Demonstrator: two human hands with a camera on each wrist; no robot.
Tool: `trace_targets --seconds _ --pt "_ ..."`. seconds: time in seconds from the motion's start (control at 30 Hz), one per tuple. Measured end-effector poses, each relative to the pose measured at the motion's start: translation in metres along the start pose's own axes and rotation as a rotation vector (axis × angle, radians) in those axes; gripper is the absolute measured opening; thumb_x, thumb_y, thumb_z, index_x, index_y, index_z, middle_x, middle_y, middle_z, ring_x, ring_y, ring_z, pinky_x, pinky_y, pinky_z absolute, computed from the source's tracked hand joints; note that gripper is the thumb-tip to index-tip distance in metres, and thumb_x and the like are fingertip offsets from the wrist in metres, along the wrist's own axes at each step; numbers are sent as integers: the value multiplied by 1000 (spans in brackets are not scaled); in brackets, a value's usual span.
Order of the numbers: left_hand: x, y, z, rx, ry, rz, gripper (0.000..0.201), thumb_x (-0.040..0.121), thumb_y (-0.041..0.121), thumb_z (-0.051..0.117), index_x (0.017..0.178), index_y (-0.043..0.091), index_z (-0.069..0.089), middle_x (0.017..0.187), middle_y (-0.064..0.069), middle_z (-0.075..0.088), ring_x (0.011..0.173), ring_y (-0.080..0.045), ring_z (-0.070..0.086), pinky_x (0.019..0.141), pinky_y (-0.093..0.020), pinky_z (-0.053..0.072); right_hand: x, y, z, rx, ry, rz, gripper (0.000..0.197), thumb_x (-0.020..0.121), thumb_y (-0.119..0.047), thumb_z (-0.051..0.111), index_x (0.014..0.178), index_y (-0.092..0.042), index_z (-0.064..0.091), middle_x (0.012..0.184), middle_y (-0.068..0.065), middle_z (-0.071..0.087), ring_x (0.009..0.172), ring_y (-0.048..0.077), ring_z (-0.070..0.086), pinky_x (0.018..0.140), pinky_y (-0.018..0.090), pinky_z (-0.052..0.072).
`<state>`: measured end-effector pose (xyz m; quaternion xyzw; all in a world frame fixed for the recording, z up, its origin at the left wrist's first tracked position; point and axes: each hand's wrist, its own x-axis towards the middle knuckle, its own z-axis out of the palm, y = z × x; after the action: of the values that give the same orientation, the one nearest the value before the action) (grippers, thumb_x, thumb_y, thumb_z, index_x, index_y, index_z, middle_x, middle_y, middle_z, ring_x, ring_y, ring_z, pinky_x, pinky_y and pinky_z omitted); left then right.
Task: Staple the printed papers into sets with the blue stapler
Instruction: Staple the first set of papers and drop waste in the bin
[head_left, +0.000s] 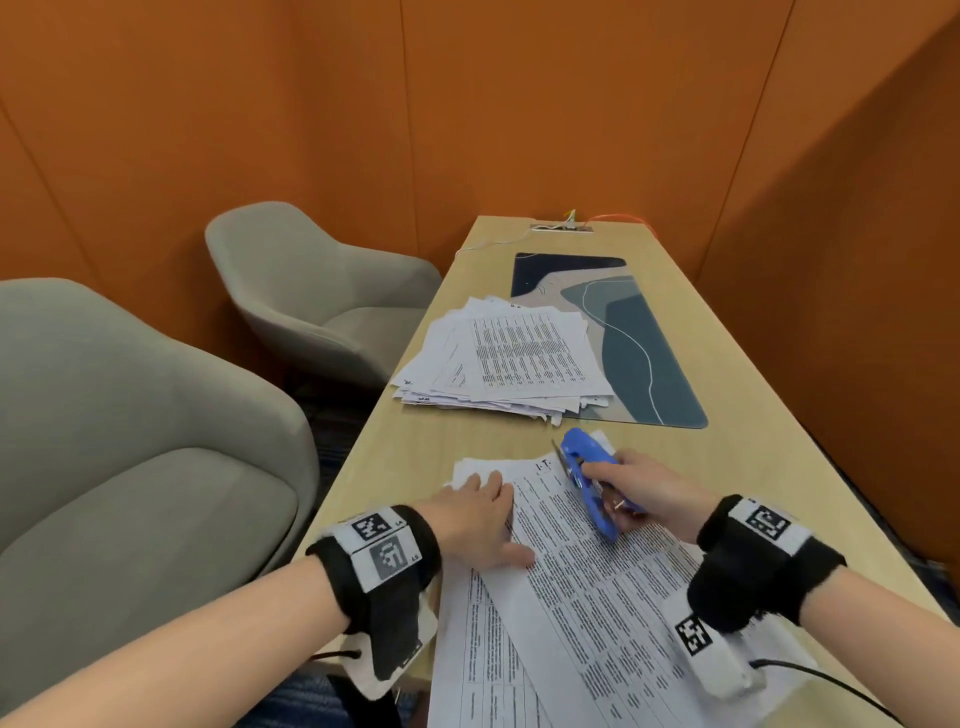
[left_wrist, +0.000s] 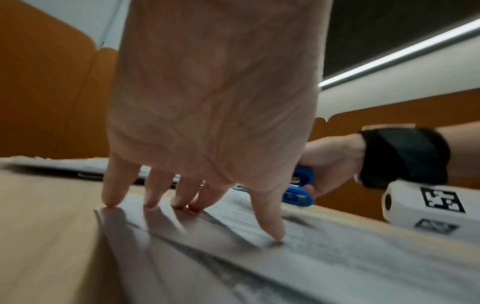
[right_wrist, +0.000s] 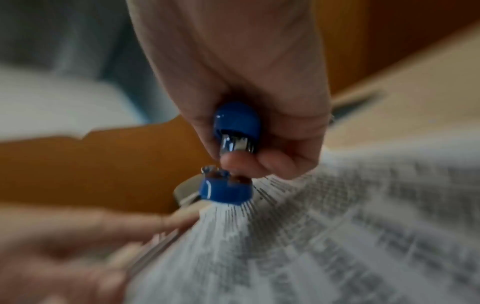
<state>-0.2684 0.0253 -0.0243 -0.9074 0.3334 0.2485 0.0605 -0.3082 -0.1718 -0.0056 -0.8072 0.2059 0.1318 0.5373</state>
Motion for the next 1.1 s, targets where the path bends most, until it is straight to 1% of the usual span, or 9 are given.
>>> trace_targets --seconds 0.07,0.13,0.2,0.37,0.53,0.73,0.9,1.03,1.1 --pt "1 -1 4 -16 -22 -12 98 89 65 42 152 8 -8 160 -9 -11 148 -31 -3 119 -47 17 -6 0 7 -445 40 -90 22 97 -31 47 97 -11 40 75 5 52 57 20 48 46 24 35" --pt "2 -1 5 -30 -6 -3 101 87 66 44 151 12 -12 160 -6 -14 148 -30 -6 119 -47 17 -10 5 16 -833 96 -166 25 98 -35 43 105 -12 38 88 4 50 74 24 49 51 29 32" --pt "3 -2 6 -34 -4 -1 103 86 68 45 151 13 -13 160 -6 -15 148 -30 -7 119 -48 17 -14 8 23 -955 127 -205 27 98 -34 40 114 -11 39 90 4 47 77 26 46 51 29 28" --pt "2 3 6 -41 -26 -22 106 85 67 47 151 11 -15 159 -7 -18 147 -30 -10 120 -46 14 -21 4 34 -1017 148 -248 18 98 -30 39 106 -15 36 90 4 50 75 26 45 48 28 25" --pt "2 4 7 -53 -24 -27 105 86 66 47 151 12 -15 159 -7 -20 147 -30 -12 120 -45 12 -24 -4 45 -1116 193 -241 21 99 -27 36 113 -12 41 102 8 59 79 25 43 66 30 32" --pt "5 3 11 -45 -20 -27 106 85 67 47 151 12 -15 159 -7 -20 147 -31 -12 120 -48 11 -24 -10 50 -1171 238 -204 26 99 -21 37 122 -10 44 120 7 59 109 28 58 70 29 30" --pt "6 3 10 -36 -27 -27 106 85 67 47 151 13 -15 159 -7 -21 147 -31 -13 120 -47 12 -25 -11 46 -1126 186 -202 7 99 -21 37 102 -14 36 118 10 58 92 29 53 69 28 30" --pt "6 3 10 -35 -33 -27 106 85 66 48 151 13 -15 159 -7 -20 147 -31 -13 120 -47 11 -23 -11 45 -1116 173 -195 16 99 -22 37 111 -13 43 119 11 58 104 30 56 70 29 30" --pt "6 4 10 -29 -34 -31 106 85 66 48 151 13 -15 159 -7 -20 147 -31 -13 120 -47 12 -23 -14 46 -1106 165 -199 11 98 -19 37 105 -13 43 114 11 58 96 31 54 70 29 31"
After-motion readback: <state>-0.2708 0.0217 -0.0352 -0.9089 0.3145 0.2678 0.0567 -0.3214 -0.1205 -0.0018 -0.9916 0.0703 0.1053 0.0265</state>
